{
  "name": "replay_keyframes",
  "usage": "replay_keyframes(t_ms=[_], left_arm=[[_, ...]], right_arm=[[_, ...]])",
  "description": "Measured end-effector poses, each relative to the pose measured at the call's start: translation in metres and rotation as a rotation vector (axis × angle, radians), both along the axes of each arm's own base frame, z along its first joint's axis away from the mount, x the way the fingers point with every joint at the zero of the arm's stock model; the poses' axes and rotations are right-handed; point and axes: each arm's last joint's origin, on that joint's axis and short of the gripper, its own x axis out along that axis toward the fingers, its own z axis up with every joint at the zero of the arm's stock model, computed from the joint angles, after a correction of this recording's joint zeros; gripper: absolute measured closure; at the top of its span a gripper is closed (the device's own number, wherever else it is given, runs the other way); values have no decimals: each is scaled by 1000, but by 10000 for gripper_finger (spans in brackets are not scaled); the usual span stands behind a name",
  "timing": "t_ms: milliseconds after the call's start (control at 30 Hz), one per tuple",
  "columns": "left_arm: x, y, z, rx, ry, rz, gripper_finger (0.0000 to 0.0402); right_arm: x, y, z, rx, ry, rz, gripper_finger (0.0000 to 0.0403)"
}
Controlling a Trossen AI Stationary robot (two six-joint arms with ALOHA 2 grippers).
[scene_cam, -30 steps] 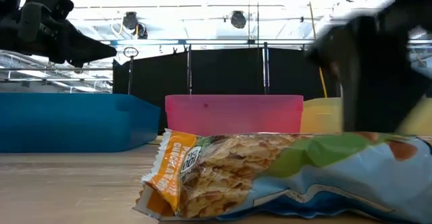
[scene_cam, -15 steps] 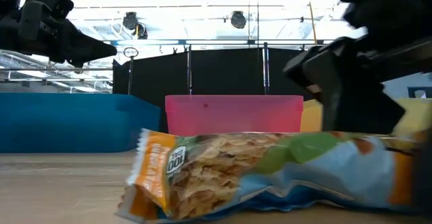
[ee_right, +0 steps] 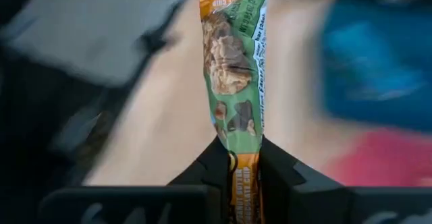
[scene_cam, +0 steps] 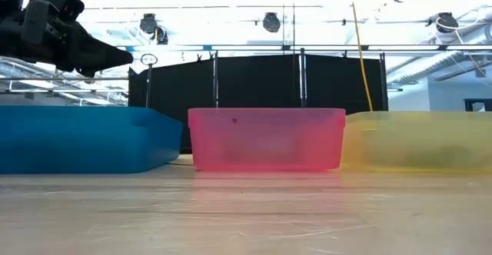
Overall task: Pick and place Granola Bars by type
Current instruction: Put the yellow granola bar into the red bin
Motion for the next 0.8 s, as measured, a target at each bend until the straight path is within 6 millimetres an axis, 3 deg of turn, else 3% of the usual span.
replay_keyframes(t_ms=[67, 167, 267, 400, 633, 800], left_arm=[[0, 0, 1, -2, -6, 0, 339], [0, 0, 1, 2, -5, 1, 339], [0, 0, 1, 4, -4, 1, 339], [0, 0, 1, 4, -5, 1, 339], [0, 0, 1, 13, -3, 0, 339], [0, 0, 1, 36, 3, -2, 339]], right_arm=[[0, -31, 23, -50, -44, -73, 357], [3, -83, 35, -91, 0, -121, 361], [9, -128, 21, -107, 61, -179, 371], [13, -171, -19, -47, 133, -227, 372], [13, -202, -79, 7, 282, -270, 371], [17, -204, -91, 14, 318, -285, 344]])
